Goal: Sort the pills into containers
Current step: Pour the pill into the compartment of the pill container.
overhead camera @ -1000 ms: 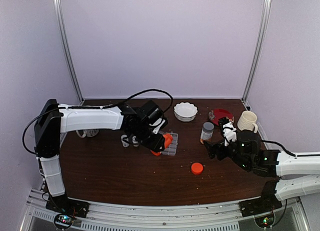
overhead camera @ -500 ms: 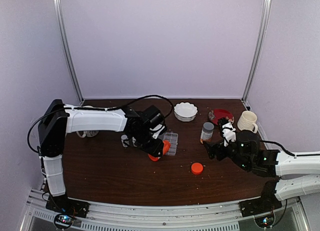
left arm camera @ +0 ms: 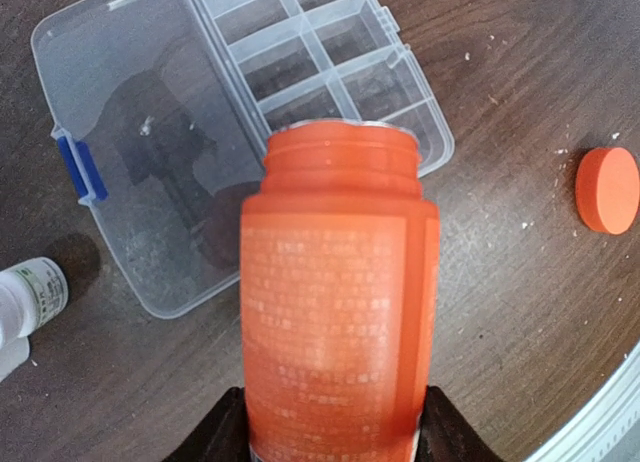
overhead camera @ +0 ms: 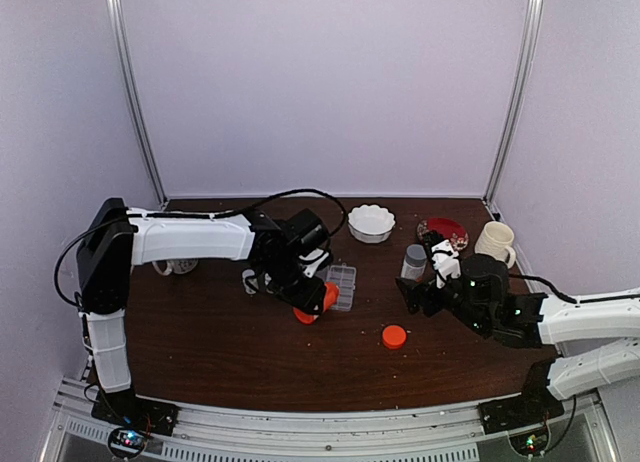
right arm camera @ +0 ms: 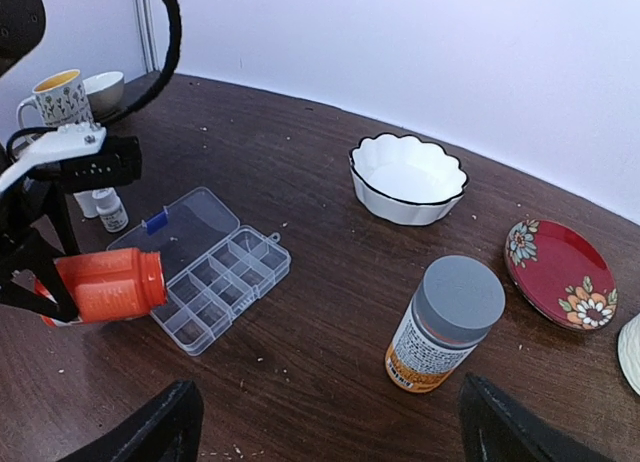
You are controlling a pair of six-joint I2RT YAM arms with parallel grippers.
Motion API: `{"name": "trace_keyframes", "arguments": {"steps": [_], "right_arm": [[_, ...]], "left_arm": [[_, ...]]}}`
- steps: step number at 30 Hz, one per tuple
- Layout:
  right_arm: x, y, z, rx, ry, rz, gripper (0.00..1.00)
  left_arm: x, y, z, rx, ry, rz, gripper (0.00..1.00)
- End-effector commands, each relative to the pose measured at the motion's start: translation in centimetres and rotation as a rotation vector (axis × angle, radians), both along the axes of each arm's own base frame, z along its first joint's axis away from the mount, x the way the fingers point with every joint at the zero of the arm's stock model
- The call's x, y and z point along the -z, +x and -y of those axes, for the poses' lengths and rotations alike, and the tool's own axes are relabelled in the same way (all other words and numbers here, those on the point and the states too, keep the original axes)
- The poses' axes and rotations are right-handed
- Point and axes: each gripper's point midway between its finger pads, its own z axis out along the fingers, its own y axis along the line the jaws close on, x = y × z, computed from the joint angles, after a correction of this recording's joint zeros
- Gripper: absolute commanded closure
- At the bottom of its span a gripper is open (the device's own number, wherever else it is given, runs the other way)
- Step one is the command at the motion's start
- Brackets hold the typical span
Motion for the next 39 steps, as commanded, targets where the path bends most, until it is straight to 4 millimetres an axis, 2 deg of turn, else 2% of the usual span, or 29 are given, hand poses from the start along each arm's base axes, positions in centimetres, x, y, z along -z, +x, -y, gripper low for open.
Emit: {"name": "trace_keyframes", "arguments": {"steps": [1, 4, 7, 10, 14, 18, 22, 26, 31, 36, 39], "right_arm": [[-0.1, 0.3, -0.2, -0.004, 0.003, 0.022, 0.08], [-0.3, 0.4, -0.2, 0.002, 0.001, 0.027, 0.08], [0.0, 0.5, -0.2, 0.007, -0.010, 0.021, 0.08], [0.3, 0.6, -0.1, 0.012, -0.018, 0.017, 0.08], [0.2, 0.6, 0.2, 0.023, -0.017, 0.022, 0.08], [0.1, 0.6, 0.1, 0.018, -0.015, 0.024, 0.08], [0.2, 0.6, 0.0, 0.014, -0.019, 0.019, 0.08], [0.2, 0.6, 0.0, 0.015, -0.022, 0.021, 0.08], [0.3, 0.6, -0.1, 0.013, -0.026, 0.018, 0.08], [0.4, 0.7, -0.1, 0.011, -0.030, 0.014, 0.08], [0.4, 0.7, -0.1, 0.011, -0.031, 0.014, 0.08]], "left_arm": [[-2.3, -0.3, 0.0, -0.011, -0.005, -0.033, 1.00], [-2.8, -0.2, 0.0, -0.010, -0.010, -0.027, 1.00], [-1.3, 0.4, -0.1, -0.011, 0.023, -0.022, 1.00], [-0.1, -0.3, 0.5, 0.004, 0.017, -0.073, 1.00], [-0.8, 0.1, 0.6, -0.011, 0.008, -0.036, 1.00], [-0.1, 0.5, 0.1, -0.031, 0.042, -0.033, 1.00], [-0.9, 0.2, 0.5, -0.028, 0.008, -0.018, 1.00], [-0.8, 0.4, 0.2, -0.032, 0.021, -0.008, 1.00], [-2.4, 0.4, 0.7, -0.024, -0.026, 0.017, 1.00], [-0.8, 0.3, 0.2, -0.034, 0.024, -0.024, 1.00], [-2.1, 0.0, 1.0, -0.020, -0.019, -0.017, 1.00]]}}
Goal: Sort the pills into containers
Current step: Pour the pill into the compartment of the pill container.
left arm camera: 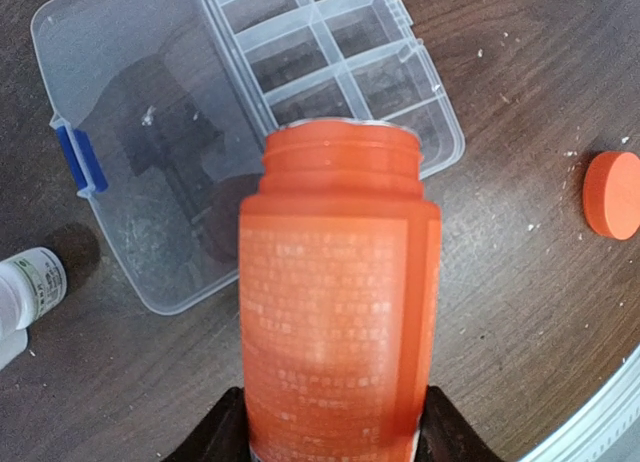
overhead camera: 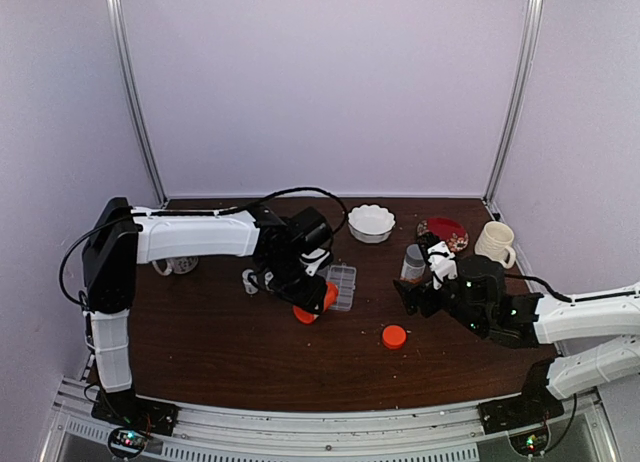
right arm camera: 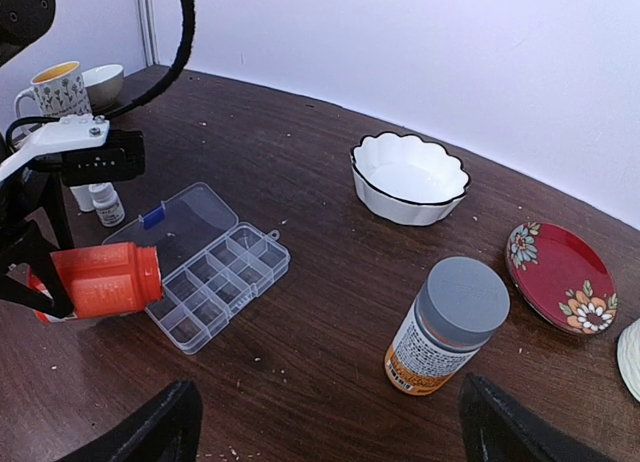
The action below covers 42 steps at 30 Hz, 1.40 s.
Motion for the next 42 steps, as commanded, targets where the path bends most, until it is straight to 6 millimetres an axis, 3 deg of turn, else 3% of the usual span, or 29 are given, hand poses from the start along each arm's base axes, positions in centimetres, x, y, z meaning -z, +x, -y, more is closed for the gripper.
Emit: {"name": "trace_keyframes", "arguments": {"steps": [1, 6, 10, 15, 20, 23, 28, 32, 35, 39, 42], "right_arm": [[-0.4, 0.4, 0.2, 0.016, -0.002, 0.015, 0.08], [-0.4, 0.4, 0.2, 0.018, -0.004, 0.015, 0.08], [-0.4, 0.4, 0.2, 0.019, -0.004, 0.015, 0.08], [-0.4, 0.4, 0.2, 0.019, -0.004, 0.015, 0.08], [-0.4, 0.4, 0.2, 0.019, -0.005, 0.015, 0.08], [-0.4, 0.4, 0.2, 0.018, -0.006, 0.016, 0.08], [-0.4, 0.4, 0.3, 0.020, -0.009, 0.014, 0.08], [-0.3, 0.4, 0.3, 0.021, -0.011, 0.013, 0.08], [-0.3, 0.5, 0.3, 0.022, -0.013, 0.012, 0.08], [-0.4, 0.5, 0.3, 0.023, -0.013, 0.016, 0.08], [-0.3, 0.4, 0.3, 0.024, -0.015, 0.013, 0.08]], "left_arm": [[-2.4, 0.2, 1.2, 0.003, -0.072, 0.030, 1.00], [-2.2, 0.7, 0.7, -0.005, -0.041, 0.038, 1.00], [-3.9, 0.5, 1.4, 0.010, -0.092, 0.065, 1.00], [-1.6, 0.6, 0.6, -0.005, -0.041, 0.026, 1.00], [-3.7, 0.4, 1.7, 0.018, -0.094, 0.067, 1.00], [-1.9, 0.8, 0.7, 0.002, -0.039, 0.041, 1.00], [-3.3, 0.4, 1.8, 0.015, -0.101, 0.034, 1.00], [-2.6, 1.0, 0.9, -0.024, -0.053, 0.000, 1.00], [-4.1, 0.5, 1.7, 0.006, -0.085, 0.020, 1.00], [-2.4, 0.8, 0.2, -0.027, -0.011, -0.030, 1.00], [-2.9, 0.1, 1.1, 0.007, -0.036, -0.035, 1.00]]}}
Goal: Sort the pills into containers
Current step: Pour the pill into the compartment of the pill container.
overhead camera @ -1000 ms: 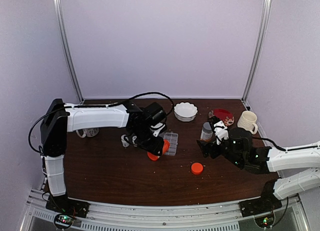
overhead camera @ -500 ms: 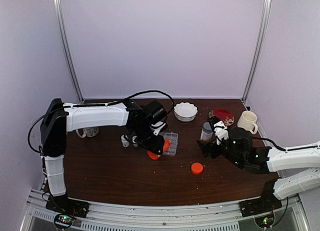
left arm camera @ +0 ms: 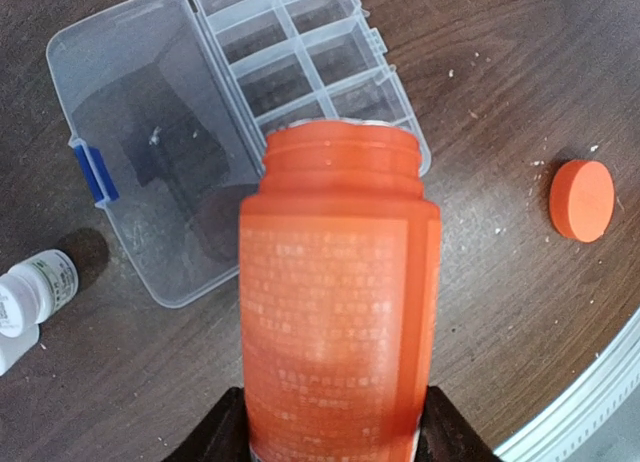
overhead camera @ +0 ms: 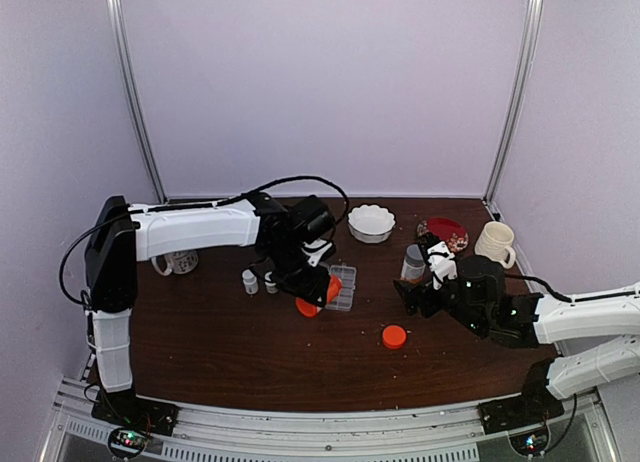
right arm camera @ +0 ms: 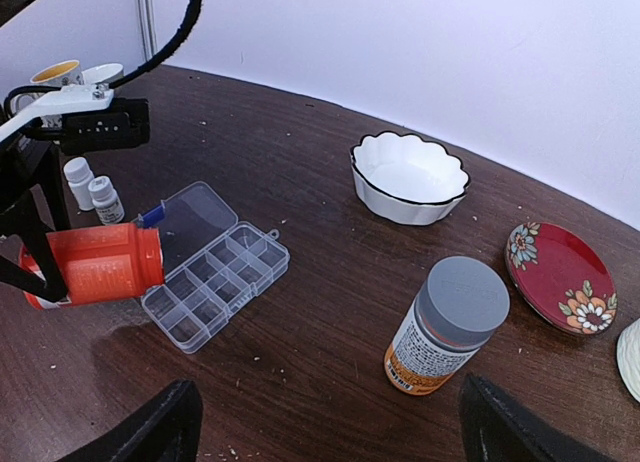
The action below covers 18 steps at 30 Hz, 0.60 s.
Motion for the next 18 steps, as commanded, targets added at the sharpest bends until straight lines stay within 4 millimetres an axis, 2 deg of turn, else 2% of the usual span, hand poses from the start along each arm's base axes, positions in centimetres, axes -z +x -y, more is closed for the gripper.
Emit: {"name": "trace_keyframes", "arguments": {"steps": [1, 4, 7, 9, 11, 13, 15, 18], "right_arm": [[-0.5, 0.4, 0.3, 0.024, -0.009, 0.016, 0.08], [-0.5, 0.4, 0.3, 0.024, -0.011, 0.018, 0.08], [-0.4, 0.4, 0.4, 0.024, -0.013, 0.014, 0.08], [-0.5, 0.5, 0.3, 0.024, -0.011, 0.016, 0.08], [-0.5, 0.5, 0.3, 0.024, -0.013, 0.016, 0.08], [-0.4, 0.5, 0.4, 0.025, -0.014, 0.013, 0.08], [-0.4, 0.4, 0.4, 0.025, -0.013, 0.013, 0.08], [-0.5, 0.4, 0.4, 0.027, -0.013, 0.019, 0.08]], "left_arm": [[-0.7, 0.0, 0.6, 0.011, -0.027, -0.006, 1.00], [-0.5, 0.0, 0.3, 0.000, 0.000, -0.029, 1.00], [-1.9, -0.1, 1.3, 0.022, -0.048, 0.009, 1.00], [-0.9, 0.5, 1.2, 0.015, -0.042, 0.024, 1.00], [0.4, 0.6, 0.7, -0.003, -0.005, -0.031, 1.00], [-0.1, -0.3, 1.5, 0.023, -0.019, -0.066, 1.00], [-0.9, -0.4, 2.5, 0.047, -0.054, -0.031, 1.00], [0.9, 0.2, 1.7, 0.024, -0.012, -0.036, 1.00]]}}
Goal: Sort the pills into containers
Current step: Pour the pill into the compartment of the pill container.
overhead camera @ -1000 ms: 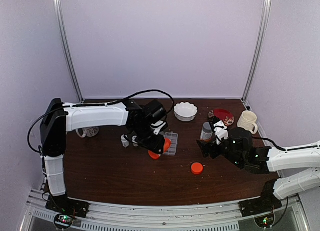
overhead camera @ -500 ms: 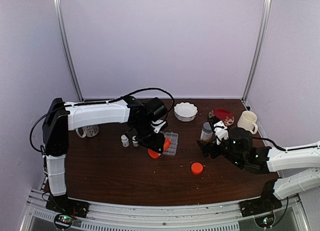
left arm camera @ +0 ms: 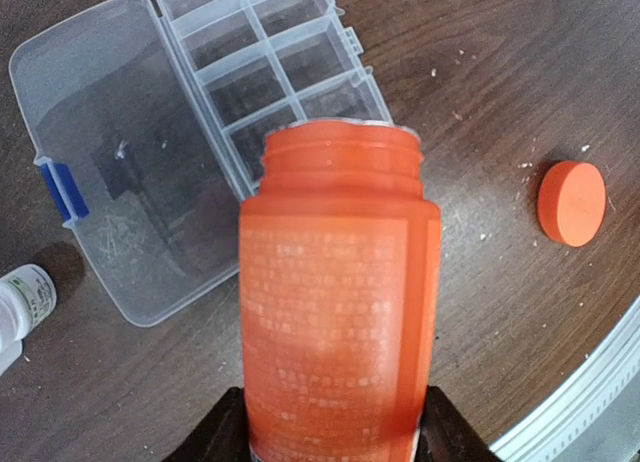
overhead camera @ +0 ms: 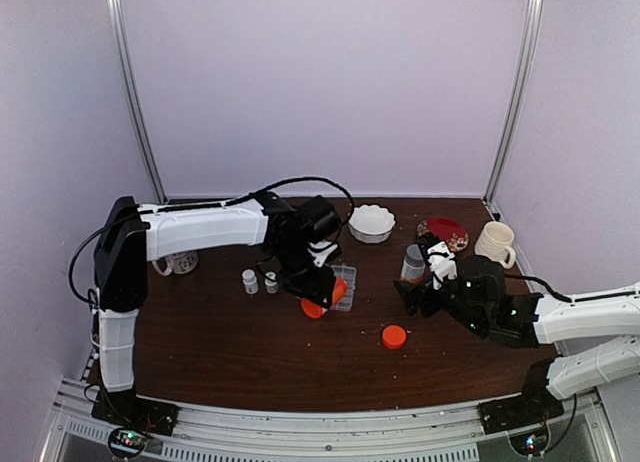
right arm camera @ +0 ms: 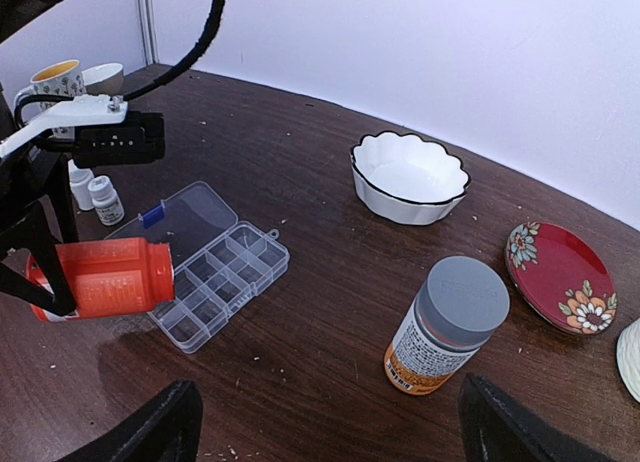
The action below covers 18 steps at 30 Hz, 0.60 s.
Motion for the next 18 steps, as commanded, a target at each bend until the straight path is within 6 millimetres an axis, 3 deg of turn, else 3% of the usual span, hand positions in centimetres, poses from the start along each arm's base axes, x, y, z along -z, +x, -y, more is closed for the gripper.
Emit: {"name": "trace_keyframes", "arguments": {"steps": [1, 5, 8, 12, 17, 18], "right_arm": [[-0.5, 0.4, 0.4, 0.026, -0.014, 0.017, 0.08], [-0.4, 0.4, 0.4, 0.025, -0.014, 0.016, 0.08], [-0.5, 0.4, 0.3, 0.024, -0.011, 0.018, 0.08], [-0.4, 0.5, 0.2, 0.021, -0.014, 0.013, 0.08], [-0.4, 0.5, 0.2, 0.020, -0.017, 0.013, 0.08], [-0.4, 0.5, 0.2, 0.020, -0.017, 0.012, 0.08]], "left_arm": [[1.1, 0.2, 0.0, 0.000, 0.023, -0.025, 1.00], [-0.1, 0.0, 0.3, 0.013, 0.006, 0.004, 1.00], [0.5, 0.5, -0.4, -0.006, 0.028, 0.008, 1.00], [-1.5, 0.1, -0.1, 0.007, 0.005, 0.032, 1.00], [-0.1, 0.5, -1.0, -0.009, 0.058, 0.005, 1.00], [-0.5, 0.4, -0.4, 0.000, 0.040, 0.003, 1.00]]}}
